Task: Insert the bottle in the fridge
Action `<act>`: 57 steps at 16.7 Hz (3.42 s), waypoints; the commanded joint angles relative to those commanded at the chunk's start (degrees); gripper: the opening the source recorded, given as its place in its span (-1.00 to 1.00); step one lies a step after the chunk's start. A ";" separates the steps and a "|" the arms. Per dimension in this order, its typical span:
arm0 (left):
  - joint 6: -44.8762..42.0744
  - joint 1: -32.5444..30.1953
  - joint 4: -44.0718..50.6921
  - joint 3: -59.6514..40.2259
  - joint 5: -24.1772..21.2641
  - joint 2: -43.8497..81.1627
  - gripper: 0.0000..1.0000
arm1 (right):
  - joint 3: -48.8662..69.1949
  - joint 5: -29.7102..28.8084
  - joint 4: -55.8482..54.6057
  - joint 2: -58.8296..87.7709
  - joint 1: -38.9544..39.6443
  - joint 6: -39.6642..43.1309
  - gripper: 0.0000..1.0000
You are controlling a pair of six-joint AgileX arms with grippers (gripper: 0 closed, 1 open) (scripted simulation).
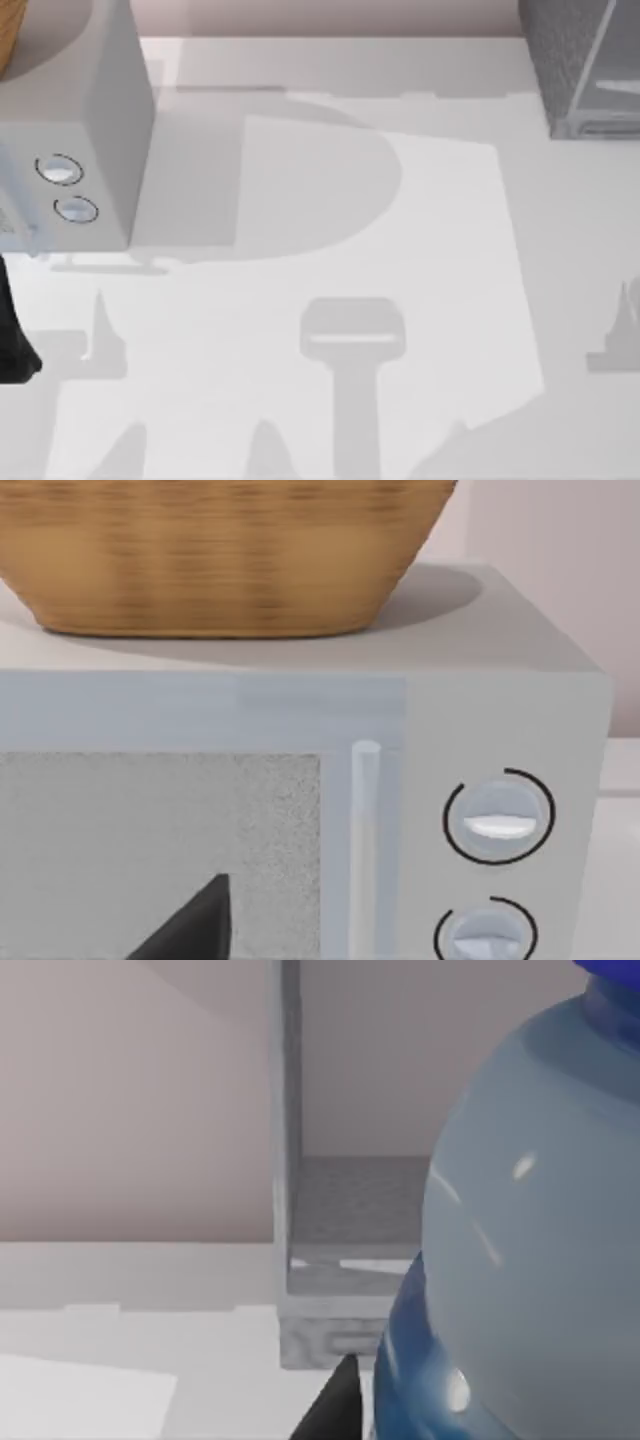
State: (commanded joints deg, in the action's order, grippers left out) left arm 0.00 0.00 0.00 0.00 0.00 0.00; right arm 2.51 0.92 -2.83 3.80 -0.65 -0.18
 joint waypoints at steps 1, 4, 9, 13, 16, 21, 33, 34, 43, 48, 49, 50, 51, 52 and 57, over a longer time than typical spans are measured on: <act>0.00 0.00 0.00 0.00 0.00 0.00 1.00 | 1.48 0.45 -1.70 2.41 -0.34 -0.08 -0.98; 0.00 0.00 0.00 0.00 0.00 0.00 1.00 | 7.39 2.15 -8.50 13.31 -1.89 -0.35 -0.98; 0.00 0.00 0.00 0.00 0.00 0.00 1.00 | 20.45 5.59 -23.56 42.15 -5.67 -0.75 -0.98; 0.00 0.00 0.00 0.00 0.00 0.00 1.00 | 31.90 8.45 -36.75 69.24 -9.07 -0.88 -0.98; 0.00 0.00 0.00 0.00 0.00 0.00 1.00 | 39.94 10.43 -45.98 88.10 -11.41 -0.87 -0.98; 0.00 0.00 0.00 0.00 0.00 0.00 1.00 | 50.19 12.89 -57.73 110.13 -14.33 -0.75 -0.98; 0.00 0.00 0.00 0.00 0.00 0.00 1.00 | 55.67 13.63 -60.63 118.61 -14.70 -0.98 -0.98; 0.00 0.00 0.00 0.00 0.00 0.00 1.00 | 57.51 13.52 -59.73 119.81 -14.46 -1.06 -0.98; 0.00 0.00 0.00 0.00 0.00 0.00 1.00 | 81.28 10.86 -48.65 131.63 -12.41 -0.55 -0.98; 0.00 0.00 0.00 0.00 0.00 0.00 1.00 | 82.59 10.64 -47.83 132.30 -12.26 -0.62 -0.98; 0.00 0.00 0.00 0.00 0.00 0.00 1.00 | 82.59 10.64 -47.83 132.30 -12.26 -0.62 -0.83; 0.00 0.00 0.00 0.00 0.00 0.00 1.00 | 82.59 10.64 -47.83 132.30 -12.26 -0.62 -0.68; 0.00 0.00 0.00 0.00 0.00 0.00 1.00 | 82.59 10.64 -47.83 132.30 -12.26 -0.62 -0.53; 0.00 0.00 0.00 0.00 0.00 0.00 1.00 | 82.59 10.64 -47.83 132.30 -12.26 -0.62 -0.38; 0.00 0.00 0.00 0.00 0.00 0.00 1.00 | 82.59 10.64 -47.83 132.30 -12.26 -0.62 0.36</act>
State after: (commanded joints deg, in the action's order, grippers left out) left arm 0.00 0.00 0.00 0.00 0.00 0.00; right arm 85.10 11.56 -50.66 136.09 -12.91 -0.80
